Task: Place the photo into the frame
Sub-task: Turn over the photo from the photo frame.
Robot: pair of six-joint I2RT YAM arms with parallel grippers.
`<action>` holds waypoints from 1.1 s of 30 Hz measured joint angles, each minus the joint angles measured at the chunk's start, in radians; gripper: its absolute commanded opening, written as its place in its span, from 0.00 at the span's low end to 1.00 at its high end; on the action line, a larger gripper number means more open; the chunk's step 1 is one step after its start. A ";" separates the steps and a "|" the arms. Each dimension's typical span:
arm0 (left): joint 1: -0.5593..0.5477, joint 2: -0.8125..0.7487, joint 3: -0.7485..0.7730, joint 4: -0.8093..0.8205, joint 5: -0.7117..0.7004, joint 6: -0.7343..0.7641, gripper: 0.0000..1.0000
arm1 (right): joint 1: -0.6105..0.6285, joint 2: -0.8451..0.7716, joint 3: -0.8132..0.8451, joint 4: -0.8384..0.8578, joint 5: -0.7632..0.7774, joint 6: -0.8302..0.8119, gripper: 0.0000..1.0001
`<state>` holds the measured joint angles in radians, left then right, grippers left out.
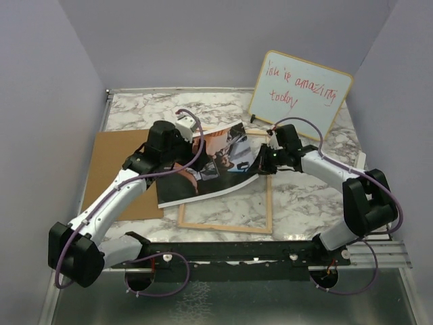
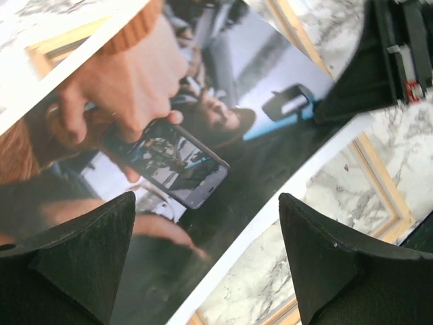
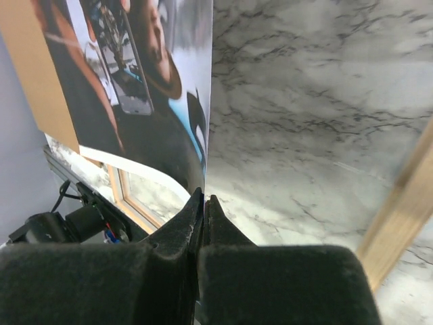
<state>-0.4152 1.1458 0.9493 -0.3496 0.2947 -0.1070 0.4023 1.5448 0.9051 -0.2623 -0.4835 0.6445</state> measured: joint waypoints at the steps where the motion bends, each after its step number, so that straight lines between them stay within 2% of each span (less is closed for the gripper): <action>1: -0.027 0.005 -0.002 0.013 -0.003 0.016 0.88 | -0.010 0.004 0.007 -0.014 -0.005 -0.006 0.01; 8: -0.235 0.103 -0.001 0.079 -0.081 0.130 0.89 | -0.045 0.040 0.090 -0.078 -0.036 -0.027 0.01; 17: -0.446 0.232 0.014 0.137 -0.211 0.161 0.91 | -0.080 0.061 0.153 -0.153 -0.113 0.018 0.01; 25: -0.525 0.240 -0.051 0.225 -0.263 0.158 0.88 | -0.109 0.061 0.198 -0.194 -0.222 0.106 0.01; 33: -0.549 0.251 -0.149 0.285 -0.509 0.172 0.85 | -0.127 0.061 0.239 -0.216 -0.304 0.135 0.01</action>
<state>-0.9638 1.3968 0.8005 -0.0643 -0.2138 0.0650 0.2749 1.6054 1.1442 -0.4786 -0.7876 0.7799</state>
